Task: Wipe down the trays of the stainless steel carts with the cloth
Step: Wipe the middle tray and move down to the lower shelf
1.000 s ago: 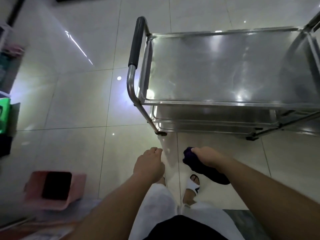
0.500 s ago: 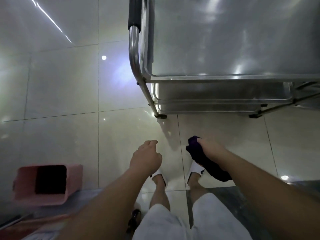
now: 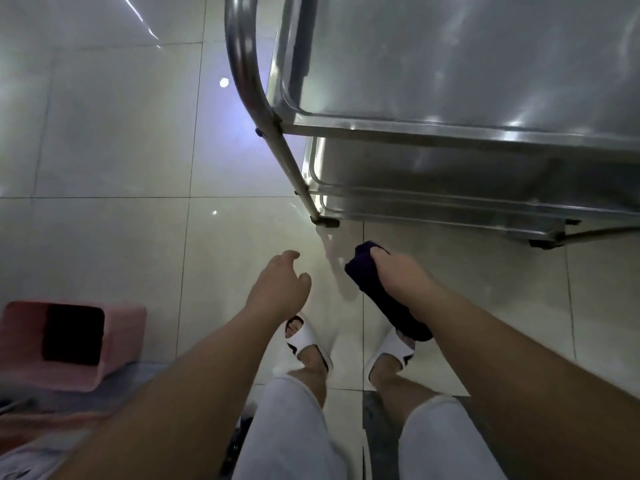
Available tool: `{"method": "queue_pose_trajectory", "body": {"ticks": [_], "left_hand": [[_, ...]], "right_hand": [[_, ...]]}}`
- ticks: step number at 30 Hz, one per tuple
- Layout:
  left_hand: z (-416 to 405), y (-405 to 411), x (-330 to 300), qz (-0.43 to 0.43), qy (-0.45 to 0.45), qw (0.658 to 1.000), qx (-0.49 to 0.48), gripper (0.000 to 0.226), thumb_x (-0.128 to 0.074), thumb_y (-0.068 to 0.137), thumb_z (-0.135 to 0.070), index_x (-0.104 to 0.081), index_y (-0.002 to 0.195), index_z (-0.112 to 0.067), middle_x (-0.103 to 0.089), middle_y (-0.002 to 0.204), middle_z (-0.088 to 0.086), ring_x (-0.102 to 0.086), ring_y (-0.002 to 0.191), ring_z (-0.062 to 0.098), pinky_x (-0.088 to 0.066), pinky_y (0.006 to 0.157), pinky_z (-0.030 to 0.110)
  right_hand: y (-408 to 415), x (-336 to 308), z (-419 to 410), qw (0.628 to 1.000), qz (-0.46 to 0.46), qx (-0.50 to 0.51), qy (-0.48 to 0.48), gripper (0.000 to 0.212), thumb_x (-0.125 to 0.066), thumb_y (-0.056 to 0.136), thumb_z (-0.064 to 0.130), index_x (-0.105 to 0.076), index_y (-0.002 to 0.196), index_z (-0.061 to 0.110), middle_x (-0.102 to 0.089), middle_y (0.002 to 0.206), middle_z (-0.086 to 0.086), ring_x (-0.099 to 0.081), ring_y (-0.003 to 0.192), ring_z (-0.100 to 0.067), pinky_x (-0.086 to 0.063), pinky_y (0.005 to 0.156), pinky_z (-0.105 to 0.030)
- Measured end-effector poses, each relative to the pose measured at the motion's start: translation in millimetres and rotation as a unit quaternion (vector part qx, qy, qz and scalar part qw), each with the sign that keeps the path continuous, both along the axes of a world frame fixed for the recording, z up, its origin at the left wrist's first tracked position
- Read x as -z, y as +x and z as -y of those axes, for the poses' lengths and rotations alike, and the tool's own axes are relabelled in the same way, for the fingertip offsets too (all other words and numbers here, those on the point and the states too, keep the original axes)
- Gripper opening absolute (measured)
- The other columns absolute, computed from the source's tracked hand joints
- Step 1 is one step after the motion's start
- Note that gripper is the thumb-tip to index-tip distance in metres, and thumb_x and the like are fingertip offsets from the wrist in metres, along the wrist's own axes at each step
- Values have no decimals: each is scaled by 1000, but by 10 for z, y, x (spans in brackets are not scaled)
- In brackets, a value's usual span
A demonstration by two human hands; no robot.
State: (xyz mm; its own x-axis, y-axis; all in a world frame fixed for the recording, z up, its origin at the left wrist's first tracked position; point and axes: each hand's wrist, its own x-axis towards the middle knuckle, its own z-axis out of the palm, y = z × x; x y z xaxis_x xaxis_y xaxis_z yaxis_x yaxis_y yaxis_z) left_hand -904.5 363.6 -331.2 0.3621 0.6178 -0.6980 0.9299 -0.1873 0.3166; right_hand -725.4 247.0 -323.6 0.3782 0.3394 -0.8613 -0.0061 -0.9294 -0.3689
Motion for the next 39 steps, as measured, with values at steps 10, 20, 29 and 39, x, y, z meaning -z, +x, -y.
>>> {"method": "queue_pose_trajectory", "body": {"ticks": [10, 20, 29, 39], "left_hand": [[-825, 551, 1208, 151, 107, 976, -112, 69, -60, 99, -38, -31, 158, -21, -45, 157, 0, -48, 139, 19, -38, 97, 29], [-1338, 935, 1660, 385, 197, 892, -130, 24, -65, 99, -31, -53, 119, -25, -64, 112, -10, -63, 87, -4, -46, 71, 12], [-1450, 1184, 1908, 519, 160, 804, -241, 26, -63, 93, -22, -61, 88, 3, -66, 67, 5, -58, 51, 13, -47, 47, 24], [-1440, 1252, 1984, 528, 190, 781, -274, 21, -63, 89, -26, -50, 77, -14, -54, 62, 3, -49, 55, 16, -47, 57, 36]], "right_hand": [[681, 1006, -757, 986, 140, -7, 87, 57, -34, 107, 51, -61, 114, 2, -62, 111, -20, -58, 97, -32, -39, 80, -34], [1081, 1468, -1502, 856, 428, -165, 240, 56, -30, 108, 51, -62, 82, 12, -59, 68, -3, -57, 59, -14, -41, 57, -28], [345, 2402, -1688, 769, 503, -253, 301, 46, -29, 105, 52, -65, 113, 24, -71, 114, 2, -63, 111, -24, -45, 100, -43], [562, 2554, -2268, 795, 414, -333, 293, 54, -26, 105, 44, -32, 156, 29, -28, 166, 10, -15, 156, -22, -11, 125, -54]]}}
